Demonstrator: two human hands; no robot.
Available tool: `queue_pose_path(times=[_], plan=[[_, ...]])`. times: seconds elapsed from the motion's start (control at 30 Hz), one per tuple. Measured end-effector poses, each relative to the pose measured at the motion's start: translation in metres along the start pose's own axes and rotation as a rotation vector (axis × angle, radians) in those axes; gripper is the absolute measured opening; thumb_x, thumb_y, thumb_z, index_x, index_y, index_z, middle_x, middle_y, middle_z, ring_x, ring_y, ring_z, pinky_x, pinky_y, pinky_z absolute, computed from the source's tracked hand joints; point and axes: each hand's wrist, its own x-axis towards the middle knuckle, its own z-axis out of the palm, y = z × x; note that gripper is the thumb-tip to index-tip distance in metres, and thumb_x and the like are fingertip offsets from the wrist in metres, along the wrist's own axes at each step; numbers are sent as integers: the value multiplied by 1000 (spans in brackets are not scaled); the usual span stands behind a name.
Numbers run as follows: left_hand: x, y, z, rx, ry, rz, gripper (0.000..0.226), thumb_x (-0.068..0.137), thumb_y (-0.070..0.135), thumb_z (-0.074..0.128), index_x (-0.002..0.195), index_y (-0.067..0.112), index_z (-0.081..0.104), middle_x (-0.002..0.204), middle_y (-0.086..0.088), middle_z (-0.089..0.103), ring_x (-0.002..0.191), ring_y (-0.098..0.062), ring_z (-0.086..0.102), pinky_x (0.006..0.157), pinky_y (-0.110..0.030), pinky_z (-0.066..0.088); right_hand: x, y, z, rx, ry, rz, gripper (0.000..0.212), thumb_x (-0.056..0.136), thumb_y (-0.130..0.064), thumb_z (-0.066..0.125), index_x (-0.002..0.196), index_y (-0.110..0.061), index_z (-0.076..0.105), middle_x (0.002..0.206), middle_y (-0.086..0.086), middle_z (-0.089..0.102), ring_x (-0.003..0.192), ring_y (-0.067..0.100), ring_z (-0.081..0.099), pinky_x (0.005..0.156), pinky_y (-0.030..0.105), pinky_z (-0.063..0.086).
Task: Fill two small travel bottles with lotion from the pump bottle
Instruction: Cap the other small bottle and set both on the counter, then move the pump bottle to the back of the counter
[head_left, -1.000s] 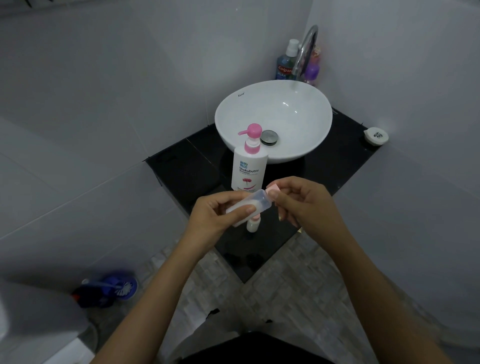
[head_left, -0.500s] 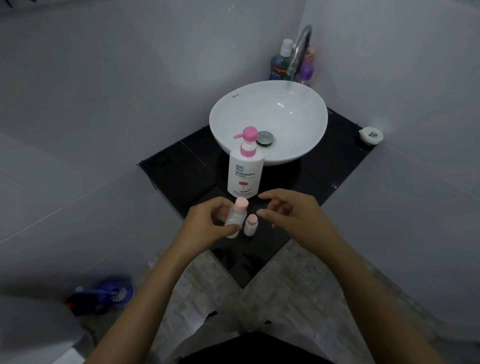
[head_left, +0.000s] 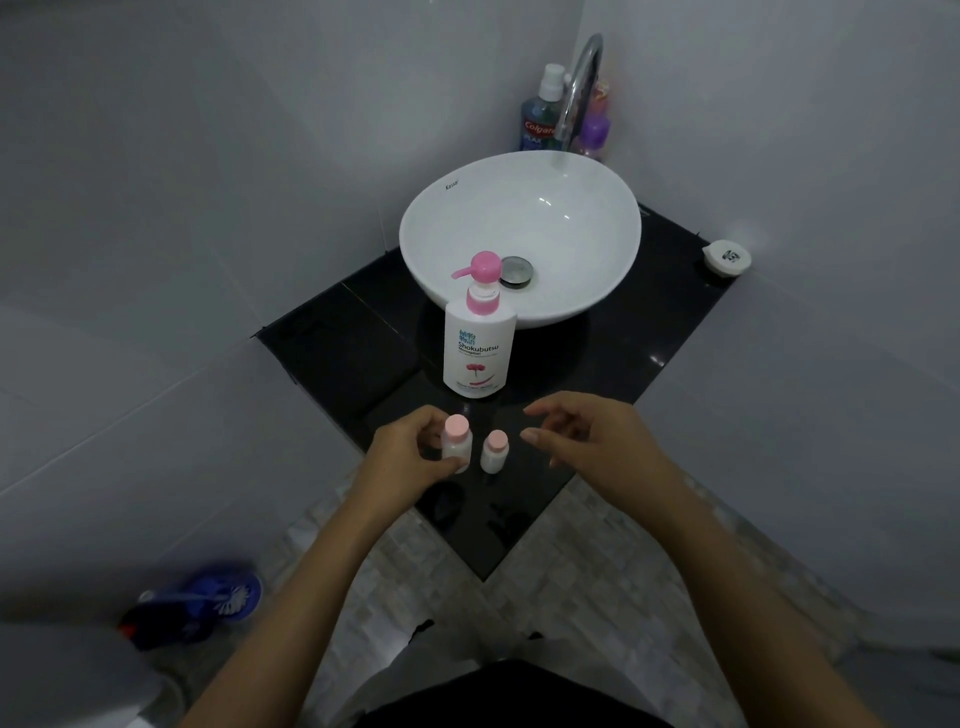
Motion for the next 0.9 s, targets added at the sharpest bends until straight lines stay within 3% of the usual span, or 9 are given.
queue_pose_path(times=[0.4,0.57,0.9], plan=[[23,-26,20,56,-31,-77,32,73,6,78,96,21,62,93,11,60,81,4,55,68,-7,41,4,4,2,-41,-13,32,23,84,-28,67,107,-26,65,88,-5,67,72,9,66,61,12,51],[29,-35,29,77,-50,-121,33,75,5,76,99,20,61,101,5,61,92,-10,59,73,-14,44,2,8,1,-50,-9,29,25,83,-30,68,108,-26,65,90,-4,68,74,7,65,67,15,52],[37,-41,36,55,-42,-90,34,74,1,74,93,24,58,103,1,63,96,-13,61,84,-25,51,1,13,5,-60,-10,33,24,83,-33,68,106,-28,66,90,-4,69,75,9,66,66,16,54]])
